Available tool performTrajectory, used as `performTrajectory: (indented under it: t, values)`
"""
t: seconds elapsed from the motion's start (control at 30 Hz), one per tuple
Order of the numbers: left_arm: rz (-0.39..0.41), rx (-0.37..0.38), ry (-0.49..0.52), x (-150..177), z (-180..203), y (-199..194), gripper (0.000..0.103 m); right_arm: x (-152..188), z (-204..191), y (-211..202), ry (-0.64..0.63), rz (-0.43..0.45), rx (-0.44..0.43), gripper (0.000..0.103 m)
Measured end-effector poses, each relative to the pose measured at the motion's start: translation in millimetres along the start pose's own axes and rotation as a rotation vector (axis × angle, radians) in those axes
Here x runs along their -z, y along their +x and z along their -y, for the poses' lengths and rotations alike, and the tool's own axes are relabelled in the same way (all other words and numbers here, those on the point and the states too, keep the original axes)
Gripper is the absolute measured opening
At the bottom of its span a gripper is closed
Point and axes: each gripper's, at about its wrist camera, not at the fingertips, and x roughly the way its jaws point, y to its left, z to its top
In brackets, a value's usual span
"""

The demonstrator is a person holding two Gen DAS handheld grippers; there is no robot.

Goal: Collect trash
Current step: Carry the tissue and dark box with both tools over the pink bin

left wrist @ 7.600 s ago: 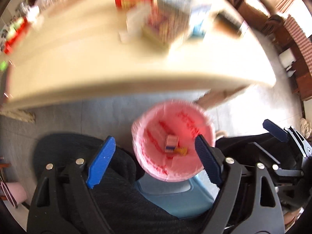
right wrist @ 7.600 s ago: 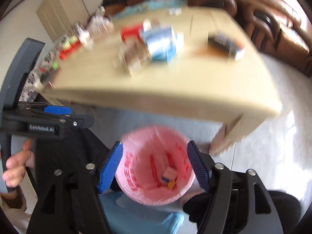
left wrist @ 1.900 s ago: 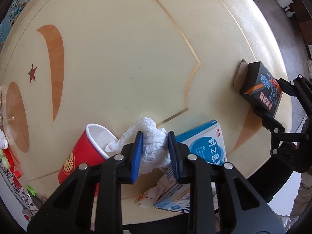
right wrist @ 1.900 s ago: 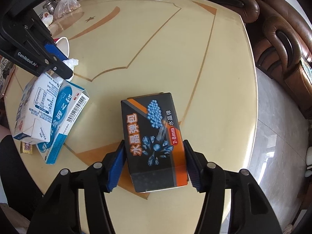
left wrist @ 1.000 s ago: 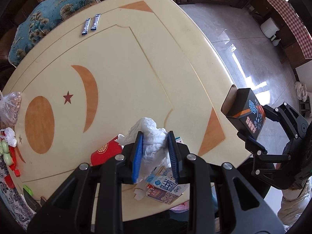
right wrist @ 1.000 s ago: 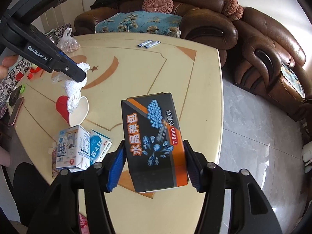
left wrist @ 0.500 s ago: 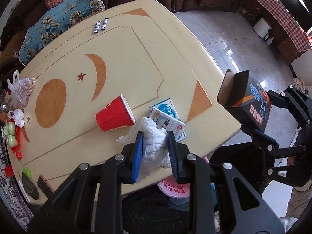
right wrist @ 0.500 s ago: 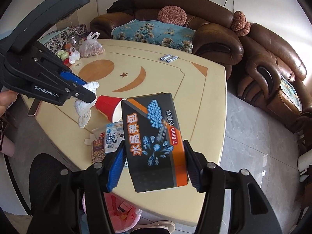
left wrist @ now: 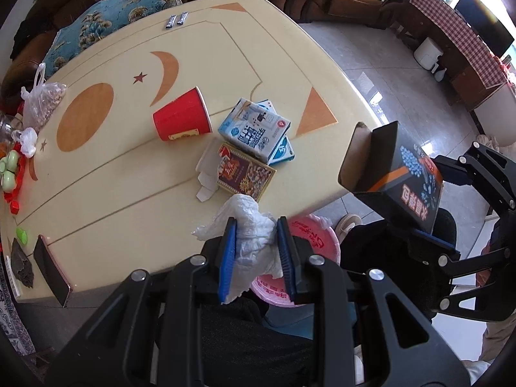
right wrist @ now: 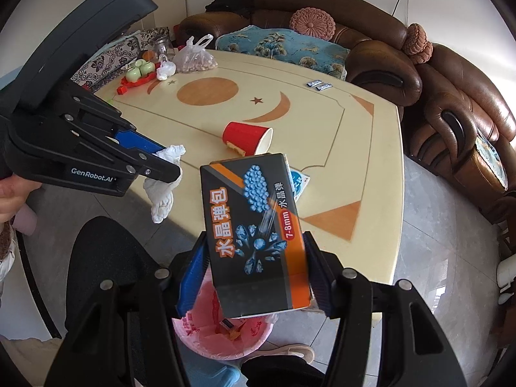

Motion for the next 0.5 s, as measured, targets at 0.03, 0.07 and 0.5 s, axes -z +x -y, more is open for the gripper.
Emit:
performTrajectory:
  t: [0.03, 0.07, 0.5]
  values:
    - [0.002, 0.002, -0.006, 6.9, 0.7, 1.3, 0.026, 3.7, -4.3, 0.5, -0.002, -0.004, -0.005, 0.056]
    - [0.001, 0.005, -0.009, 12.9, 1.7, 3.8, 0.026, 9.5, -8.9, 0.7, -0.001, -0.007, -0.011, 0.056]
    - [0.005, 0.042, 0.012, 83.0, 34.7, 52.0, 0.026, 78.0, -34.7, 20.9, 0.019, -0.081, -0.049, 0.056]
